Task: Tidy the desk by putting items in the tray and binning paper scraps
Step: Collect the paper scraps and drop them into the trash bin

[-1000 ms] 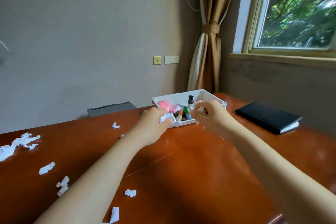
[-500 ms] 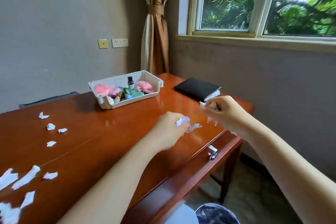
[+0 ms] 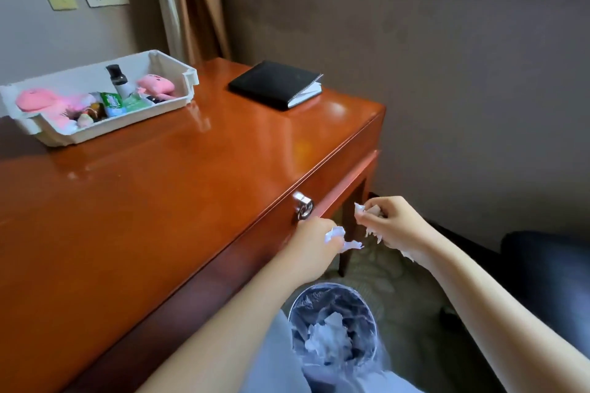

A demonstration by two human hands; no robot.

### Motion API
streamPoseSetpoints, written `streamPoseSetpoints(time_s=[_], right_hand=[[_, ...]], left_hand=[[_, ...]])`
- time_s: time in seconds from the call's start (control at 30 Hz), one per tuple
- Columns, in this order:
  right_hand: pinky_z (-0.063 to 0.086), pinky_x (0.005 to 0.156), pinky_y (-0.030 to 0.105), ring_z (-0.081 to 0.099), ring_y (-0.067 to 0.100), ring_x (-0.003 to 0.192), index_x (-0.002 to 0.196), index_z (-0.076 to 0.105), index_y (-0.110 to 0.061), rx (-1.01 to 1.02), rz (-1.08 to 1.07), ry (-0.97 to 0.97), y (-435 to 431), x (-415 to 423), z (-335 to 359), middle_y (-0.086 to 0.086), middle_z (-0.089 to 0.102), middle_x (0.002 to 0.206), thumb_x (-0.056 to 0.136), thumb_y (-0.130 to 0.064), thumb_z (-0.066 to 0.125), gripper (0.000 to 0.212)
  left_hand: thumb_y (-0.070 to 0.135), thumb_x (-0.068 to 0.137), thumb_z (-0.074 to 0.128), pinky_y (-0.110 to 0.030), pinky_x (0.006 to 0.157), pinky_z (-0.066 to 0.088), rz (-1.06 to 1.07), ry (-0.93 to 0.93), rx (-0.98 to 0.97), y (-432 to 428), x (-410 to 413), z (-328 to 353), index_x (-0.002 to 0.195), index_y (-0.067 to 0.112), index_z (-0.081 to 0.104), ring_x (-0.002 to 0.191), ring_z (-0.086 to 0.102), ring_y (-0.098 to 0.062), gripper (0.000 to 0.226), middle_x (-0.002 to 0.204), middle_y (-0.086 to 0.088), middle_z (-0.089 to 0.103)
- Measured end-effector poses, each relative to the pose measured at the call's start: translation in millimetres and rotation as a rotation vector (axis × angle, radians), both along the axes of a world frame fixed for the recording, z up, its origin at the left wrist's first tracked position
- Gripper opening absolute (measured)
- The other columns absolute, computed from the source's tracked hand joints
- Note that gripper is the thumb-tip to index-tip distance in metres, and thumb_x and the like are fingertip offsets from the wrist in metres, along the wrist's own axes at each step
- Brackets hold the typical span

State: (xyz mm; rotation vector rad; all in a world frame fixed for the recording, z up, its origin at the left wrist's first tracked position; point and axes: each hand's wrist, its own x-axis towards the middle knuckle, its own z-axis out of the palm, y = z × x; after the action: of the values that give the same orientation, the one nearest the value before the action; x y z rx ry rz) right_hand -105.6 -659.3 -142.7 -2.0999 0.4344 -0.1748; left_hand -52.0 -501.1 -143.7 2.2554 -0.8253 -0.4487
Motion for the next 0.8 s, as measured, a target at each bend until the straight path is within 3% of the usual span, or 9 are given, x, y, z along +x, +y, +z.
streamPoseSetpoints(time_s=[0.13,0.2,0.23,0.27,0.3,0.53,0.63,0.7,0.8], right_hand=[[0.029,0.036,0.012,0.040,0.013,0.051,0.070,0.055,0.006,0.029,-0.038,0.130,-11.2,-2.2,-50.2,0.007,0.046,0.060,0.090,-0.021,0.057,0.034],[0.032,0.037,0.011,0.042,0.009,0.047,0.068,0.058,0.004,0.036,-0.056,0.200,-13.9,-0.9,-74.5,0.001,0.049,0.055,0.090,-0.021,0.057,0.033],[0.032,0.038,0.012,0.041,0.007,0.044,0.065,0.058,0.001,0.046,-0.063,0.236,-14.8,0.1,-86.8,-0.002,0.049,0.052,0.090,-0.021,0.057,0.032],[0.032,0.039,0.014,0.040,0.006,0.043,0.061,0.057,-0.004,0.062,-0.068,0.266,-15.5,1.3,-99.0,-0.004,0.048,0.050,0.089,-0.021,0.057,0.033],[0.032,0.041,0.016,0.039,0.007,0.044,0.057,0.055,-0.009,0.078,-0.074,0.293,-15.6,2.5,-111.1,-0.005,0.046,0.050,0.089,-0.020,0.056,0.034],[0.032,0.048,0.021,0.036,0.015,0.054,0.064,0.054,-0.008,0.135,-0.143,0.499,-16.3,11.1,-183.8,0.007,0.046,0.061,0.086,-0.015,0.050,0.023],[0.028,0.039,0.016,0.032,0.013,0.049,0.061,0.047,-0.009,0.148,-0.172,0.577,-15.6,13.5,-208.1,0.001,0.040,0.054,0.084,-0.012,0.048,0.023],[0.025,0.037,0.015,0.031,0.012,0.049,0.062,0.046,-0.008,0.141,-0.167,0.615,-13.1,14.7,-220.9,0.001,0.039,0.053,0.083,-0.012,0.049,0.022],[0.024,0.046,0.022,0.028,0.012,0.056,0.060,0.041,-0.011,0.134,-0.150,0.648,-8.9,16.9,-235.9,0.004,0.037,0.059,0.081,-0.014,0.052,0.024]], left_hand=[[0.018,0.096,0.048,-0.020,0.066,0.031,0.002,0.074,0.074,-11.7,-3.1,-46.4,0.099,0.000,0.063,0.081,0.049,-0.028,0.023,0.103,-0.020,0.064],[0.013,0.094,0.047,-0.022,0.060,0.029,0.075,0.121,0.074,-19.7,-2.6,-70.9,0.089,0.001,0.064,0.081,0.053,-0.035,0.022,0.091,-0.020,0.063],[0.010,0.092,0.045,-0.022,0.052,0.027,0.111,0.149,0.076,-24.4,-1.1,-83.8,0.086,-0.010,0.051,0.072,0.047,-0.036,0.022,0.076,-0.016,0.058],[0.009,0.091,0.044,-0.021,0.046,0.023,0.135,0.180,0.086,-28.9,0.1,-96.1,0.064,0.011,0.035,0.061,0.037,-0.030,0.028,0.063,-0.009,0.047],[0.009,0.090,0.043,-0.020,0.042,0.021,0.140,0.198,0.104,-33.3,1.4,-108.9,0.058,0.011,0.041,0.058,0.029,-0.025,0.032,0.059,-0.002,0.037],[0.016,0.096,0.041,-0.027,0.045,0.023,0.097,0.242,0.300,-51.4,12.2,-175.9,0.062,0.015,0.030,0.053,0.030,-0.015,0.035,0.066,0.002,0.032],[0.015,0.096,0.043,-0.029,0.053,0.028,0.077,0.250,0.367,-55.2,14.3,-193.0,0.061,0.013,0.034,0.069,0.043,-0.025,0.036,0.067,-0.002,0.038],[0.015,0.095,0.046,-0.034,0.062,0.036,0.064,0.250,0.407,-58.7,15.1,-197.8,0.076,0.002,0.051,0.085,0.056,-0.034,0.023,0.084,-0.015,0.058],[0.017,0.092,0.049,-0.039,0.075,0.044,0.079,0.264,0.402,-60.9,18.1,-206.2,0.093,0.000,0.056,0.100,0.058,-0.037,0.018,0.105,-0.022,0.063]])
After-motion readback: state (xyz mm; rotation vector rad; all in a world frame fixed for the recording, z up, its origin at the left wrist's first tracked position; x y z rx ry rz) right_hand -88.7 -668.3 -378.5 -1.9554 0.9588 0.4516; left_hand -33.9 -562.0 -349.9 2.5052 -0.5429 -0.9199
